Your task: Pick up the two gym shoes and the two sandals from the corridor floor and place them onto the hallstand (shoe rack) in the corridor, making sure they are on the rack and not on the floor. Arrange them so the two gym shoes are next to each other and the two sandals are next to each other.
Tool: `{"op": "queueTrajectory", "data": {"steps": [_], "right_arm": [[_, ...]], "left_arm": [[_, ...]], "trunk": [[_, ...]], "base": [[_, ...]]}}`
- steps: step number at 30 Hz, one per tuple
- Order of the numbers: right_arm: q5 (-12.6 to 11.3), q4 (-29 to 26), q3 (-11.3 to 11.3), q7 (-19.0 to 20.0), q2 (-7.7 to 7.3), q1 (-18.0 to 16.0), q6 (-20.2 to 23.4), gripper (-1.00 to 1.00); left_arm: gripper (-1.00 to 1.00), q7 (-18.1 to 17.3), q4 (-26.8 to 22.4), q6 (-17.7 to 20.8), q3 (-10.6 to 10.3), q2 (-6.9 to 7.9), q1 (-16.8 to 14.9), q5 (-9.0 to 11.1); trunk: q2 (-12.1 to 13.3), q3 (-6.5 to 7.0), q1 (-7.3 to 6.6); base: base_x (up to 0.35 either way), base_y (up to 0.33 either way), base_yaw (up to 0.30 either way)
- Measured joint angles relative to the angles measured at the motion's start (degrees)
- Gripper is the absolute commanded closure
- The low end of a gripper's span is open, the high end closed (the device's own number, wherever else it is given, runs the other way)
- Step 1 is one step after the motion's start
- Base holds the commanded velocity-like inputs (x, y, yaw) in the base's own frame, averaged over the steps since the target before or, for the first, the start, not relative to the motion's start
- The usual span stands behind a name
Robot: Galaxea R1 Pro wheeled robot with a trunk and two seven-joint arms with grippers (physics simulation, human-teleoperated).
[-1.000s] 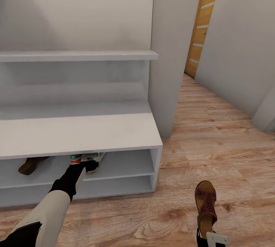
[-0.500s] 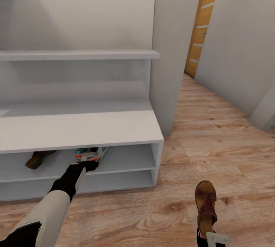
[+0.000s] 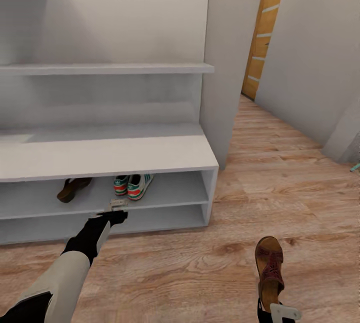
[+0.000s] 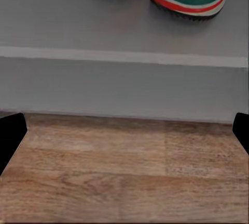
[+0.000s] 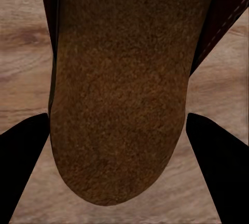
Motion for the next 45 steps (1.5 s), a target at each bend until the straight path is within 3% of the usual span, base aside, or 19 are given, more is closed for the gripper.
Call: {"op": "queueTrajectory", "data": {"steps": [3, 8, 12, 14, 15, 18, 19, 21, 25, 27, 32, 37, 39, 45], "right_arm": [[0.0, 0.0, 0.0, 0.0, 0.00, 0.0, 0.0, 1.00], [0.1, 0.0, 0.0, 0.0, 0.00, 0.0, 0.0, 1.00], [0.1, 0.0, 0.0, 0.1, 0.00, 0.0, 0.0, 1.00], [0.1, 0.0, 0.0, 0.1, 0.00, 0.0, 0.0, 1.00], [0.1, 0.0, 0.0, 0.1, 0.00, 0.0, 0.0, 1.00], [0.1, 0.0, 0.0, 0.1, 0.00, 0.0, 0.0, 1.00], [0.1, 0.0, 0.0, 0.1, 0.00, 0.0, 0.0, 1.00], [0.1, 0.0, 0.1, 0.1, 0.01, 0.0, 0.0, 1.00], [0.1, 0.0, 0.1, 0.1, 0.01, 0.0, 0.0, 1.00], [0.1, 0.0, 0.1, 0.1, 0.01, 0.0, 0.0, 1.00], [0.1, 0.0, 0.0, 0.1, -0.06, 0.0, 0.0, 1.00], [0.1, 0.0, 0.1, 0.0, -0.13, 0.0, 0.0, 1.00], [0.0, 0.0, 0.1, 0.0, 0.05, 0.0, -0.1, 1.00], [0.0, 0.0, 0.1, -0.1, 0.09, 0.0, -0.1, 1.00]], "left_arm": [[-1.00, -0.1, 0.1, -4.0, 0.2, 0.34, 2.1, 0.1], [-1.00, -0.7, -0.2, -6.9, 0.3, 0.62, 5.3, 0.2], [-1.00, -2.6, -0.3, -8.8, 0.4, 1.01, 7.6, 0.3], [-1.00, -5.4, -0.3, -12.0, 0.3, 1.76, 9.3, 0.3], [-1.00, -8.0, -0.2, -14.2, 0.4, 2.50, 10.8, 0.3], [-1.00, -12.3, -0.2, -15.8, 1.9, 4.72, 12.8, 1.6], [-1.00, -15.6, 0.1, -16.1, 3.6, 6.44, 13.9, 3.3], [-1.00, -19.6, 0.3, -16.3, 4.8, 8.78, 15.4, 5.0], [-1.00, -25.0, 0.4, -16.7, 5.5, 11.86, 17.6, 6.4], [-1.00, -28.0, 0.4, -19.4, 5.8, 13.17, 19.6, 6.7], [-1.00, -30.3, 0.4, -24.9, 5.9, 13.74, 22.8, 7.0], [-1.00, -31.2, 0.9, -25.9, 5.9, 13.80, 23.5, 7.1], [-1.00, -33.5, 2.6, -26.3, 5.9, 13.85, 23.7, 6.9], [-1.00, -34.2, 2.9, -26.2, 6.1, 13.82, 23.7, 7.4]], "trunk": [[0.0, 0.00, 0.00], [0.0, 0.00, 0.00], [0.0, 0.00, -0.02], [0.0, 0.00, -0.03], [0.0, 0.00, -0.03], [0.0, 0.00, -0.03], [0.0, 0.00, -0.03], [0.0, 0.00, -0.03], [0.0, 0.00, -0.03], [0.0, 0.00, -0.03], [0.0, 0.00, -0.03], [0.0, 0.00, -0.03], [0.0, 0.00, -0.03], [0.0, 0.00, -0.03]], "base": [[-0.313, 0.119, 0.000], [-0.286, 0.169, 0.000], [-0.145, 0.256, 0.000], [-0.029, 0.295, 0.000], [-0.011, 0.303, 0.000], [-0.004, 0.306, 0.000], [-0.001, 0.307, 0.000], [-0.001, 0.307, 0.000], [0.000, 0.308, 0.000], [0.000, 0.308, 0.000], [0.000, 0.308, 0.000], [0.000, 0.308, 0.000], [0.000, 0.309, 0.000], [0.000, 0.309, 0.000]]}}
